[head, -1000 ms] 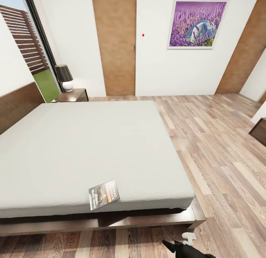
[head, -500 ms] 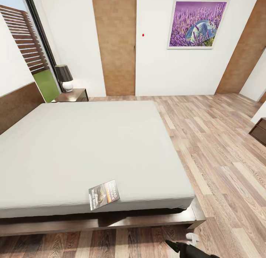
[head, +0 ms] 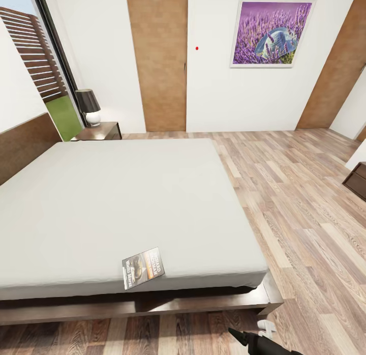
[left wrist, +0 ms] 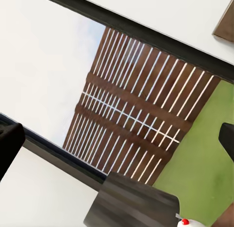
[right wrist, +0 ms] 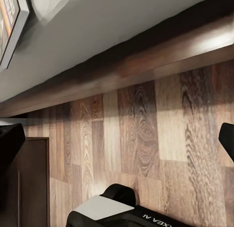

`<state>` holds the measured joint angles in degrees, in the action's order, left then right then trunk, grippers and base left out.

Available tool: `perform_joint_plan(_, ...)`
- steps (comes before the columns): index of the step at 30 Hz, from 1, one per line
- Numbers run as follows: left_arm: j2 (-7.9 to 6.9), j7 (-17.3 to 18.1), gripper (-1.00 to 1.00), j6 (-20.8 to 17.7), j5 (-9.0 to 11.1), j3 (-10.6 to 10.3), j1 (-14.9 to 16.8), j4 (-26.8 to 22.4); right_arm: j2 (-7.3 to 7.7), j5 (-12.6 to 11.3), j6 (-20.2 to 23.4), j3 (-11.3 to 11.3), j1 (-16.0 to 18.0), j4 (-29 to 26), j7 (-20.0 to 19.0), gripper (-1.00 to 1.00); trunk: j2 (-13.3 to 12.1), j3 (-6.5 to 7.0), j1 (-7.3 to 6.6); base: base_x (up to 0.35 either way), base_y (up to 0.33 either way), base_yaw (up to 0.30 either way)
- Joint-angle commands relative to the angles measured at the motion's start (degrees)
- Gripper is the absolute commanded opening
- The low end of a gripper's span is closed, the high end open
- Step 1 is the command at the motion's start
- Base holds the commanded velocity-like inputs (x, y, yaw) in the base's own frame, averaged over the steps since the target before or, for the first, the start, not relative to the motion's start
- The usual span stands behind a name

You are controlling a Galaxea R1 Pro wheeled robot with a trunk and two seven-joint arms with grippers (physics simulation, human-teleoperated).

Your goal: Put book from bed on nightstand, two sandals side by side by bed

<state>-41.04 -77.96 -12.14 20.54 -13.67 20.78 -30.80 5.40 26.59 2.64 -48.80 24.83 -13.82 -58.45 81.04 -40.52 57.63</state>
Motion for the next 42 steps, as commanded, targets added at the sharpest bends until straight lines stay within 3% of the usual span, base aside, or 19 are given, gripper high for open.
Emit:
perform_joint_plan(1,-0.09,-0.4,1.0,-0.6,0.5,-0.5,0.1,-0.1,-0.03,0.4,0.2,-0.5,0.0,-0.1,-0.3,1.0,0.0,-0.05,0.0,0.0,0.0,0.0)
perform_joint_plan(9,-0.09,-0.5,1.0,-0.9,0.5,-0.5,0.0,-0.1,-0.68,0.4,-3.0,-0.8,0.0,0.1,0.4,1.0,0.0,-0.05,0.0,0.0,0.0,0.0)
perform_joint_plan(14,-0.09,-0.5,1.0,-1.5,0.5,-0.5,0.1,-0.1,-1.2,0.3,-3.9,-1.0,0.0,0.3,4.9,1.0,0.0,-0.05,0.0,0.0,0.0,0.0)
perform_joint_plan(20,-0.09,-0.5,1.0,-1.9,0.5,-0.5,0.0,-0.1,-2.65,0.2,-4.7,-1.0,0.0,0.4,13.7,1.0,0.0,-0.05,0.0,0.0,0.0,0.0)
perform_joint_plan(27,-0.09,-0.5,1.0,-2.0,0.5,-0.5,0.0,-0.1,-3.64,-0.1,-5.0,-1.5,0.0,0.4,16.6,1.0,0.0,-0.05,0.0,0.0,0.0,0.0)
perform_joint_plan(34,-0.09,-0.5,1.0,-2.0,0.5,-0.5,0.0,-0.1,-4.36,-0.8,-4.9,-1.7,0.0,0.5,14.9,1.0,0.0,-0.05,0.0,0.0,0.0,0.0)
perform_joint_plan(42,-0.09,-0.5,1.0,-2.0,0.5,-0.5,0.0,-0.1,-4.96,-1.1,-3.4,-1.7,0.4,0.5,4.2,1.0,0.0,-0.05,0.0,0.0,0.0,0.0)
